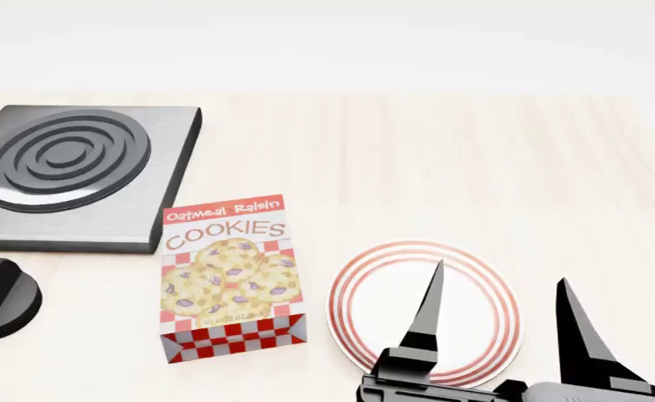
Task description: Pick the akita bowl from table center and place it on the plate.
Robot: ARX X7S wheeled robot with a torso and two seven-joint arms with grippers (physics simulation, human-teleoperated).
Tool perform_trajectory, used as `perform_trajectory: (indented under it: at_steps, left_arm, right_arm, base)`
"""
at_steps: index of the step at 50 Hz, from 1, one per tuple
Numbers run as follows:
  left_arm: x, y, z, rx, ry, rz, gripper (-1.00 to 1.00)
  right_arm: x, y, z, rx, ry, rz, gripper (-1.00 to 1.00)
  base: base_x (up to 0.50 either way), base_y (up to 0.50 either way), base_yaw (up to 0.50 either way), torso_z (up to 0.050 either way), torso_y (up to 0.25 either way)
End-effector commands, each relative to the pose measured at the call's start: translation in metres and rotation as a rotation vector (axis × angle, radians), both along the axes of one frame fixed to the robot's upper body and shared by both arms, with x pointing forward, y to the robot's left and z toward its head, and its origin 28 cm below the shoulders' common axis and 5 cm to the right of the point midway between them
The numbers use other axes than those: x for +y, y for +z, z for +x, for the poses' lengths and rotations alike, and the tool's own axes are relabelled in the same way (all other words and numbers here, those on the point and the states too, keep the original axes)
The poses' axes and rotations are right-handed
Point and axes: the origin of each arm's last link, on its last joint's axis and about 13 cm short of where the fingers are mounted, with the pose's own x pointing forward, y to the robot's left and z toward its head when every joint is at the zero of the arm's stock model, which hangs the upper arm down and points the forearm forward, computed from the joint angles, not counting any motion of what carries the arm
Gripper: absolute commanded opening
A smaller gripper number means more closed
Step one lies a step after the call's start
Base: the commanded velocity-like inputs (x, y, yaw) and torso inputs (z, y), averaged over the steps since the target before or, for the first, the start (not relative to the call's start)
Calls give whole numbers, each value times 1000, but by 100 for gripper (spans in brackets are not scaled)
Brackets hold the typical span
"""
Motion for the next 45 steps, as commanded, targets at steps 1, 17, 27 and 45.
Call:
perform_trajectory:
  at_steps: [1, 17, 27, 45]
  left_arm:
    - [-5, -1, 6, -3, -25, 7, 100]
    - [-6, 10, 10, 6, 3, -43, 100]
    - [-7, 17, 12, 48, 39, -57, 100]
    - [-13, 18, 18, 88, 26, -42, 100]
  right_arm:
    - [-1, 1, 0, -7, -3, -1, 100]
    - [-1, 1, 1, -7, -3, 0, 100]
    - [-1, 1, 1, -9, -4, 2, 100]
    - [-1, 2, 1, -10, -4, 4, 100]
  base:
    - [0, 0, 0, 0, 0]
    - [0, 0, 0, 0, 1]
    - [0, 0, 0, 0, 0]
    - [0, 0, 0, 0, 0]
